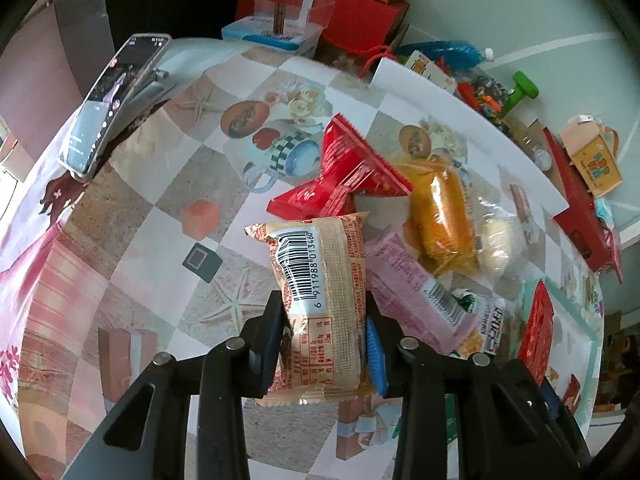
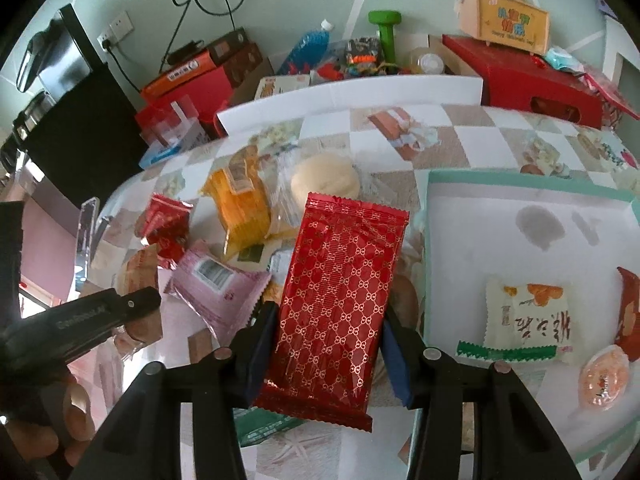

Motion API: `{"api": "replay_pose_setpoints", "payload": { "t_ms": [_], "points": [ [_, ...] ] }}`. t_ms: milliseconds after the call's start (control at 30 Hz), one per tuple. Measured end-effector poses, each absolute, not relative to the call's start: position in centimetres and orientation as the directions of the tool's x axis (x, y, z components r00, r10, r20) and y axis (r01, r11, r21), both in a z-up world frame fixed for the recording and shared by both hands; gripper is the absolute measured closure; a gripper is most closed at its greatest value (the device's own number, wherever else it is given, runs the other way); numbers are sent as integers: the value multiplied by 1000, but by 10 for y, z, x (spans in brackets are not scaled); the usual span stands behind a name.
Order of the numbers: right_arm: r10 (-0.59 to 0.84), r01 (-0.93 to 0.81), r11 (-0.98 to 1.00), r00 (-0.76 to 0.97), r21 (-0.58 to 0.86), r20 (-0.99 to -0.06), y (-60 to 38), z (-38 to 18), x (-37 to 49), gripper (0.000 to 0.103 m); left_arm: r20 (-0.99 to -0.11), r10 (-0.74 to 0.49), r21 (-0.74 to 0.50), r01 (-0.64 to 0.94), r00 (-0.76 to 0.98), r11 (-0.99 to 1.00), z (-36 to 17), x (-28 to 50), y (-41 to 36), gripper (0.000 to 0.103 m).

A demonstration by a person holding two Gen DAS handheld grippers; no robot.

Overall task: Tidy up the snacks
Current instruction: 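Carry both packets over the tray and open both grippers to drop them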

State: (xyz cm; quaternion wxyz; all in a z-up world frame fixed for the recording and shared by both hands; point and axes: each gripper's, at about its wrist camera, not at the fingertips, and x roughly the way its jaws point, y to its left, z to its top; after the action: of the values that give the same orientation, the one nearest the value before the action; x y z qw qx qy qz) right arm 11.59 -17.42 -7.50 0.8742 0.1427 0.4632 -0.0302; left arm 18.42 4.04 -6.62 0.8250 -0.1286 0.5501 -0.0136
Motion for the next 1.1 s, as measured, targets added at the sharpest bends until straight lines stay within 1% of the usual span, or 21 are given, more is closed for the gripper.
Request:
{"api": "replay_pose_setpoints", "payload": {
  "t_ms": [433, 767, 1100],
  "points": [
    [71, 205, 947, 614, 246, -786, -188, -57, 107, 51, -865, -208, -254, -40, 457, 967, -41, 176, 18, 65],
    [-3, 321, 911, 633, 258, -774, -236, -48, 91, 51, -844, -249, -255, 52, 474, 966, -29, 173, -15, 65],
    [-89, 447, 853, 632, 268, -770, -291, -43, 67, 51, -834, -303, -245, 181, 462, 952, -22, 164, -63, 65]
  ]
}}
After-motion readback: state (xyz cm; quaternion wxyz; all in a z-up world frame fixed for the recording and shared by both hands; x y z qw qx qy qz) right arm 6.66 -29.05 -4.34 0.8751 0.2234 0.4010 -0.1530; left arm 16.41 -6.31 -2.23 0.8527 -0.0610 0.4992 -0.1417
